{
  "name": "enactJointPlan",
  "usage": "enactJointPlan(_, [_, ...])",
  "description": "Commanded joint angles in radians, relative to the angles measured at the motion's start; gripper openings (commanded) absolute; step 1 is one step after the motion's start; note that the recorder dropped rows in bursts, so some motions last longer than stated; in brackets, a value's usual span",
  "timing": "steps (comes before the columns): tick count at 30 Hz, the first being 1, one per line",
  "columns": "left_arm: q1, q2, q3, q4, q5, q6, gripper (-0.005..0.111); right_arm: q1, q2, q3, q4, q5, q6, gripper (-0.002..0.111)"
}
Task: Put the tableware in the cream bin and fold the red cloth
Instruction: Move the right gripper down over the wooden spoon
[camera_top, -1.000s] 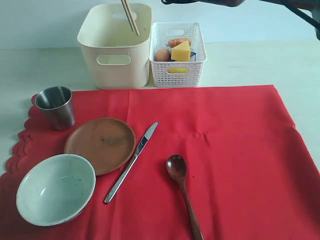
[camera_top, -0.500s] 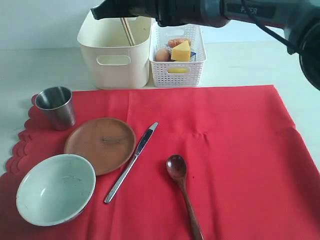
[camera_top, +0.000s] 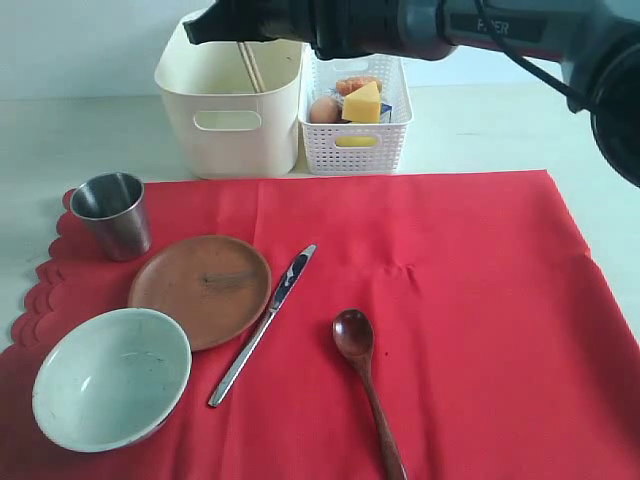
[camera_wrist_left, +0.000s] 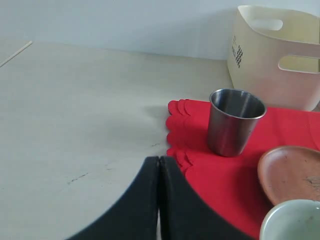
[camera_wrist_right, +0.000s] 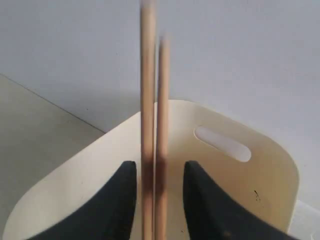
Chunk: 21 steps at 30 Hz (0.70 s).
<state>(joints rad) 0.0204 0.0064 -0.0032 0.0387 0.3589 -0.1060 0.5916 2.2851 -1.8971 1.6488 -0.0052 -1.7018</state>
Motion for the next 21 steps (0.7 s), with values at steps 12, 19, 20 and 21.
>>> enactJointPlan(12, [0.0, -0.006, 0.003, 0.003, -0.007, -0.003, 0.0, 0.024, -0.169, 0.144, -0.001, -0.012, 0.073, 0.042])
enactJointPlan(19, [0.0, -0.006, 0.003, 0.003, -0.007, -0.003, 0.0, 0.025, -0.359, 0.373, -0.001, -0.012, 0.071, 0.042])
enactJointPlan(20, [0.0, -0.006, 0.003, 0.003, -0.007, -0.003, 0.0, 0.025, -0.401, 0.421, -0.003, -0.012, 0.069, 0.042])
enactJointPlan(21, [0.0, -0.006, 0.003, 0.003, -0.007, -0.003, 0.0, 0.025, -0.437, 0.462, -0.003, -0.012, 0.058, 0.042])
